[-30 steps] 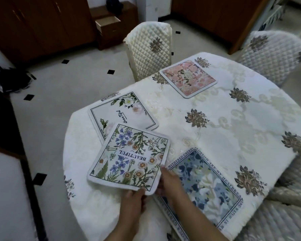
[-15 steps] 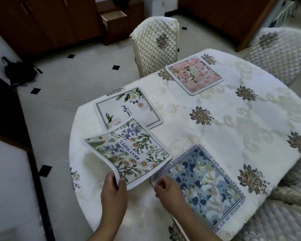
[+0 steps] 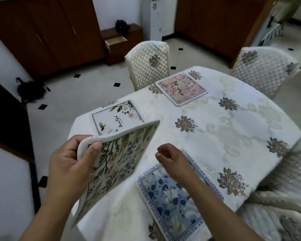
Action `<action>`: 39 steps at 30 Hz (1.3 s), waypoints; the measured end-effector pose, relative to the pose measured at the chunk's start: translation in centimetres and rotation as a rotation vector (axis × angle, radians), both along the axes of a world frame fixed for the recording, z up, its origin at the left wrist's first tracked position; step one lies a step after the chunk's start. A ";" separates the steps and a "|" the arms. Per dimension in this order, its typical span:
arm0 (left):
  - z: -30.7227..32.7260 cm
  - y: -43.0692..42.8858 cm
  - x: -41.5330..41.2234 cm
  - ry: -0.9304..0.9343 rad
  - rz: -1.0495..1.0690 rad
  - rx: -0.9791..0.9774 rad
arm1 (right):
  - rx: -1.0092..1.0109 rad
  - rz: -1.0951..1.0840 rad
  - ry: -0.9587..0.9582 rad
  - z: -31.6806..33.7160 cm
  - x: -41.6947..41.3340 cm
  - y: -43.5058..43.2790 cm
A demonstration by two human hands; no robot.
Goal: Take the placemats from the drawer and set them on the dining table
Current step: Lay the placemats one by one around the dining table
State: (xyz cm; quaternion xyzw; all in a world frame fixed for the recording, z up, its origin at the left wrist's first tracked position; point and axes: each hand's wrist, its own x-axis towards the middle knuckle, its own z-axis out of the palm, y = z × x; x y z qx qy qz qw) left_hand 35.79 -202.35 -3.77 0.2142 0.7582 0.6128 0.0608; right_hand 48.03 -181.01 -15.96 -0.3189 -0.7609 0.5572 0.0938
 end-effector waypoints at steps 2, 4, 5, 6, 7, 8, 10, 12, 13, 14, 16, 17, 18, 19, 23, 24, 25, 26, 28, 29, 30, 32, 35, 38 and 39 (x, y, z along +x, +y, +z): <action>1.9 0.8 2.3 -0.058 -0.039 0.068 | -0.088 0.048 0.004 -0.6 2.1 1.3; 3.3 1.6 4.4 -0.158 -0.067 0.170 | -0.201 0.072 0.059 -0.5 4.2 2.4; 3.8 2.0 5.4 -0.191 -0.083 0.214 | -0.262 0.064 0.111 -0.3 5.4 3.1; 4.2 2.4 6.3 -0.222 -0.092 0.236 | -0.309 0.041 0.151 0.1 6.6 3.9; 4.5 2.8 7.0 -0.252 -0.103 0.250 | -0.340 0.012 0.182 0.6 8.0 4.7; 4.7 3.2 7.8 -0.288 -0.115 0.266 | -0.344 -0.008 0.214 1.2 9.2 5.7; 5.0 3.9 9.1 -0.383 -0.164 0.305 | -0.314 -0.006 0.247 2.4 11.3 7.8; 4.9 4.8 10.8 -0.508 -0.246 0.372 | -0.297 0.045 0.243 3.1 13.0 9.5; 4.9 5.3 11.8 -0.570 -0.270 0.417 | -0.300 0.076 0.222 3.4 13.5 10.1; 4.9 5.5 12.4 -0.623 -0.289 0.459 | -0.304 0.101 0.190 3.3 13.8 10.4; 5.0 5.6 13.4 -0.688 -0.365 0.541 | -0.309 0.154 0.129 3.2 14.3 10.8; 4.9 5.4 13.7 -0.726 -0.391 0.576 | -0.337 0.182 0.115 3.0 14.4 10.8; 4.9 5.4 13.8 -0.766 -0.392 0.599 | -0.386 0.198 0.114 2.8 14.5 10.6; 4.8 5.3 13.7 -0.799 -0.354 0.600 | -0.418 0.195 0.116 2.7 14.6 10.2; 3.2 5.7 12.8 -0.901 -0.106 0.526 | -0.410 -0.017 0.127 2.3 14.9 9.7; 2.4 5.7 12.8 -0.916 -0.038 0.497 | -0.465 -0.093 0.146 2.1 15.0 10.0; 1.2 5.9 13.1 -0.932 0.033 0.444 | -0.510 -0.157 0.163 2.1 15.2 10.5; -0.2 6.1 13.6 -0.938 0.079 0.381 | -0.527 -0.202 0.170 2.0 15.5 11.2; -2.7 7.2 15.8 -0.940 0.151 0.249 | -0.453 -0.229 0.159 1.5 16.4 12.8; -3.8 7.8 17.0 -0.932 0.194 0.203 | -0.392 -0.226 0.144 1.2 16.7 13.6; -4.9 8.6 18.1 -0.896 0.252 0.171 | -0.326 -0.210 0.118 0.8 17.1 14.7; -6.9 10.6 20.1 -0.761 0.423 0.066 | -0.240 -0.177 0.073 0.0 17.9 16.9; -9.0 14.0 22.6 -0.584 0.577 -0.099 | -0.194 -0.141 0.060 -0.8 18.8 20.8; -8.9 18.8 26.2 -0.437 0.683 -0.106 | -0.187 -0.092 0.056 -1.3 20.1 25.4; -8.9 19.9 27.1 -0.407 0.709 -0.115 | -0.191 -0.084 0.049 -1.4 20.4 26.6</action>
